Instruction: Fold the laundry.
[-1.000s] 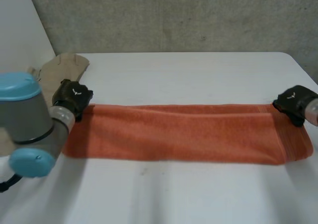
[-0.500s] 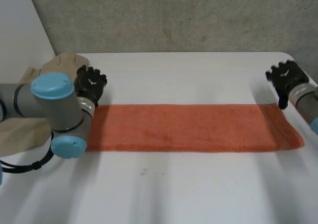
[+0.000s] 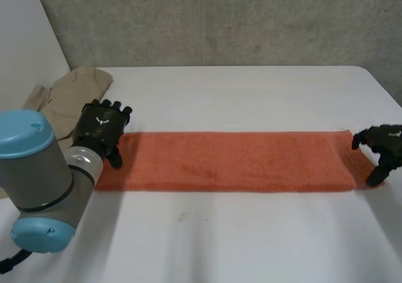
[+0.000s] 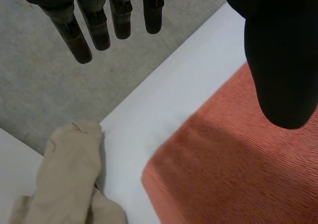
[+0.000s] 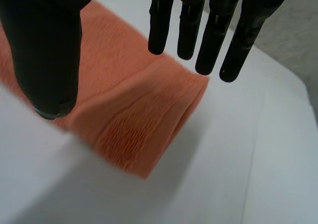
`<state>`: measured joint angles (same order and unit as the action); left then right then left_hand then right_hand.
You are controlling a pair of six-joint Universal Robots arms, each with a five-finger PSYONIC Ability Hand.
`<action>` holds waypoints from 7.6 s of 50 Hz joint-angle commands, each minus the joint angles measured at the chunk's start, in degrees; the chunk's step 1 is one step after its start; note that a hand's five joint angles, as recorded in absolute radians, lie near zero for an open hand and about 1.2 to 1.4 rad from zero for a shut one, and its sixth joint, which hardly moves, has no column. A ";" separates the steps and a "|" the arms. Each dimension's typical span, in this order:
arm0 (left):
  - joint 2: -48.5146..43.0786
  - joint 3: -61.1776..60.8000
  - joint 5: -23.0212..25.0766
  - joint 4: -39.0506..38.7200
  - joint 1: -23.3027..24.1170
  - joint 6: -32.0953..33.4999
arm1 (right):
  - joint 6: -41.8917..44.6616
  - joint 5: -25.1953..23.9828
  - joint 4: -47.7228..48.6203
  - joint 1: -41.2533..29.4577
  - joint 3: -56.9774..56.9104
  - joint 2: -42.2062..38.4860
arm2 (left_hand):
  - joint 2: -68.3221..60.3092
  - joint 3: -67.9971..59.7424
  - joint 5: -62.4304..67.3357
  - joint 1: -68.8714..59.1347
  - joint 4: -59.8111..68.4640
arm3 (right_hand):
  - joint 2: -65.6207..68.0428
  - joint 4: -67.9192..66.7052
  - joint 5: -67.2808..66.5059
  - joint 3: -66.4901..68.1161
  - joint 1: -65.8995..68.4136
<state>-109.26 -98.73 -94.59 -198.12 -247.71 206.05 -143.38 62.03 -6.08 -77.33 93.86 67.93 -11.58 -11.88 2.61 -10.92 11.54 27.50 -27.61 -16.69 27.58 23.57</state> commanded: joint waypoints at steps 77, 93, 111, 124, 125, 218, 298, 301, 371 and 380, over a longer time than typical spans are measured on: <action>2.39 -1.29 -0.85 -0.60 1.35 -0.38 | 14.01 -4.90 9.24 -42.71 -10.18 -8.32 | 1.58 1.88 -2.61 0.92 -1.54 | 52.50 -52.39 -53.31 52.42 56.43; 1.25 5.38 -0.59 -0.69 7.32 -0.30 | -6.27 2.56 9.68 -33.34 -8.43 -1.23 | 1.54 1.84 -2.57 0.88 -1.49 | -17.50 17.61 16.69 -17.58 -13.57; -7.45 12.78 -0.85 -0.51 16.91 0.06 | -1.29 1.17 8.89 -9.07 12.84 6.87 | 1.54 1.84 -2.57 0.88 -1.49 | -16.44 16.55 15.63 -16.51 -12.51; -7.98 12.25 -1.03 -0.43 17.17 -0.30 | 0.47 -3.32 13.28 -4.41 16.62 2.39 | 1.54 1.84 -2.57 0.88 -1.49 | 17.18 -17.07 -17.99 17.11 21.11; -7.98 12.16 -1.03 -0.43 17.18 -0.30 | 0.47 -3.14 13.72 -4.41 16.62 2.21 | 1.54 1.84 -2.57 0.88 -1.49 | 22.39 -22.29 -23.21 22.32 26.33; -0.25 5.57 -6.22 -0.51 13.22 -5.66 | 8.73 -9.82 15.57 2.36 15.75 -0.77 | 1.54 1.84 -2.57 0.88 -1.49 | 29.10 -28.99 -29.91 29.02 33.03; -22.39 30.27 -5.42 22.16 24.12 -24.03 | -17.12 10.30 4.41 -32.27 -8.34 -10.44 | 0.36 0.66 -1.39 -0.30 -0.32 | -17.50 17.61 16.69 -17.58 -13.57; -23.18 30.27 -5.51 23.65 23.68 -23.76 | -14.57 11.79 4.41 -32.36 -8.25 -10.97 | 0.36 0.66 -1.39 -0.30 -0.32 | -17.50 17.61 16.69 -17.58 -13.57; 5.03 19.98 9.34 20.93 19.20 -23.76 | -36.88 9.69 16.18 -27.52 9.95 -3.41 | 1.58 1.88 -2.61 0.92 -1.54 | -12.72 12.82 11.90 -12.79 -8.78; 4.76 19.98 9.34 20.93 19.11 -23.76 | -37.50 9.69 17.15 -27.87 7.22 -5.44 | 1.58 1.88 -2.61 0.92 -1.54 | 13.16 -13.05 -13.97 13.08 17.09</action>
<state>-104.35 -78.76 -85.26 -177.19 -228.57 182.28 -180.46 71.67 10.26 -105.00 102.95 63.78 -11.58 -11.89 2.52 -10.92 11.54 20.03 -19.89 -9.68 19.84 17.04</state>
